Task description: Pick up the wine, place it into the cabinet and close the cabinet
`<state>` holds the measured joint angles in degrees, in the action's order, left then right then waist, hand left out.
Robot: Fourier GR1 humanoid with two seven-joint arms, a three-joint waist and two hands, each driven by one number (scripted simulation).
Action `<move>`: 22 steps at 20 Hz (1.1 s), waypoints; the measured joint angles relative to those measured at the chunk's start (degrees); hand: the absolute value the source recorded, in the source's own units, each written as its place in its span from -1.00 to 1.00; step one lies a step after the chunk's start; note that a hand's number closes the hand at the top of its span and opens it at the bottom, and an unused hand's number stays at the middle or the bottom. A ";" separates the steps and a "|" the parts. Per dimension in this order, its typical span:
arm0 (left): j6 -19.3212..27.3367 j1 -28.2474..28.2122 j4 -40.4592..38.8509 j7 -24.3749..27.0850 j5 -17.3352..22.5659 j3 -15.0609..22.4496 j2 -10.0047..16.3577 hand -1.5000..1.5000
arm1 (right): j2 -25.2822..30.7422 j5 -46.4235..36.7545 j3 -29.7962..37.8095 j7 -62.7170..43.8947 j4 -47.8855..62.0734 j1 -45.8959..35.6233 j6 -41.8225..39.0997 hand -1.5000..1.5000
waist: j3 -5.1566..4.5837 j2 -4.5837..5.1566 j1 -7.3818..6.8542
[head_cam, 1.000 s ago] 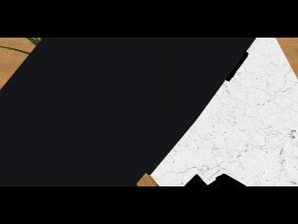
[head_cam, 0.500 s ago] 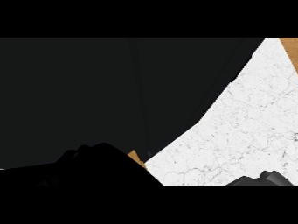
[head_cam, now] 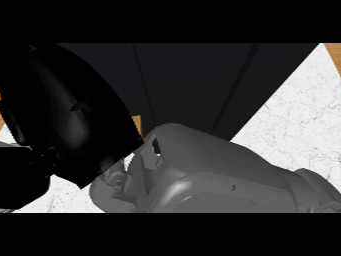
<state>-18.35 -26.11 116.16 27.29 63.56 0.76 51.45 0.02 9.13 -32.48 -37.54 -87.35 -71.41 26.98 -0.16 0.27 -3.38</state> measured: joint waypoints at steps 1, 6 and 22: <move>-0.61 0.04 -0.45 -0.30 0.55 -0.59 0.19 1.00 | -0.02 1.01 0.98 1.26 2.96 -1.13 -0.25 1.00 | 0.00 0.07 -0.03; -1.44 0.23 -0.92 -1.67 1.66 -2.75 0.35 1.00 | -0.02 4.14 5.16 9.73 16.92 -3.94 -2.25 1.00 | 0.03 0.27 0.05; -0.25 2.68 -0.69 -4.78 4.67 -6.36 0.73 1.00 | 0.70 4.19 5.52 26.99 28.24 -2.98 -9.47 1.00 | -0.82 -2.77 -0.52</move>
<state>-18.60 -23.44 115.47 22.51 68.23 -5.59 52.17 0.72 13.32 -26.96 -10.54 -59.11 -74.38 17.51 -0.97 -2.50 -3.89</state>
